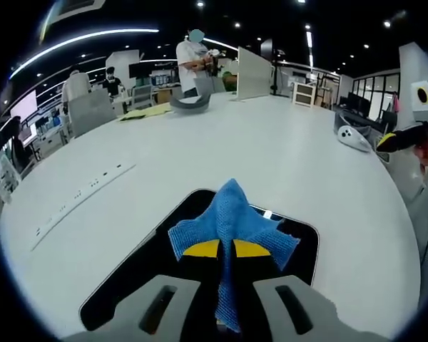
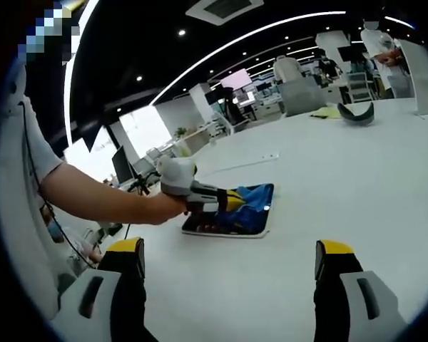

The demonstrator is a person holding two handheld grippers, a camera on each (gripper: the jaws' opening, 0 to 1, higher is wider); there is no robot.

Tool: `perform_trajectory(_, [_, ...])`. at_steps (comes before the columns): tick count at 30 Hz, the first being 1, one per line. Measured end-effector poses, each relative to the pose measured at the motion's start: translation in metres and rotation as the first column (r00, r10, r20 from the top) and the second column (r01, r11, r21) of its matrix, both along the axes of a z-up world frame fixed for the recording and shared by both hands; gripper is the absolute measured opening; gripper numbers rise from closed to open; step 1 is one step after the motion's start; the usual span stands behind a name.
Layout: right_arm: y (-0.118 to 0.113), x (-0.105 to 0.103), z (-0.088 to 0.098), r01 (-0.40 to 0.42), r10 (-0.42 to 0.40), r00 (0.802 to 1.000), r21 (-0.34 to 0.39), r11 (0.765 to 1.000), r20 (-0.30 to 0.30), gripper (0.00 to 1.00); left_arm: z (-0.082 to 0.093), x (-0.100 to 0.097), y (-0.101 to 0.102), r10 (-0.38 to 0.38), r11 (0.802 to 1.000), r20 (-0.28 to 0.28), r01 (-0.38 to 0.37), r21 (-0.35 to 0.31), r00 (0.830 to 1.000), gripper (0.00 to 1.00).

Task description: Wipe the mirror surface with the cleaning cloth until all visible marks leave the cleaned area.

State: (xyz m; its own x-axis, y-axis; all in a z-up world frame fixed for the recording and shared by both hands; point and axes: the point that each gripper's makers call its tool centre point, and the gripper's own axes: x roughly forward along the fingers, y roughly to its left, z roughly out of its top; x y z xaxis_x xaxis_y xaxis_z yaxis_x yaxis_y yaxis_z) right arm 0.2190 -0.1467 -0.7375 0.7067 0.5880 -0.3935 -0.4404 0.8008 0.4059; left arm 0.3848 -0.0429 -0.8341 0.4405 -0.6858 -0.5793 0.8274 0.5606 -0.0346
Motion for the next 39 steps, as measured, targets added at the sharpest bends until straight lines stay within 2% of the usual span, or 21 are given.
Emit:
perform_trajectory(18, [0.003, 0.003, 0.008, -0.008, 0.008, 1.000, 0.008, 1.000, 0.015, 1.00, -0.001, 0.000, 0.014, 0.005, 1.000, 0.006, -0.005, 0.014, 1.000, 0.03])
perform_trajectory(39, [0.001, 0.002, 0.007, 0.006, -0.006, 1.000, 0.016, 1.000, 0.013, 1.00, 0.000, -0.002, 0.037, 0.033, 0.999, 0.013, -0.033, 0.022, 0.999, 0.03])
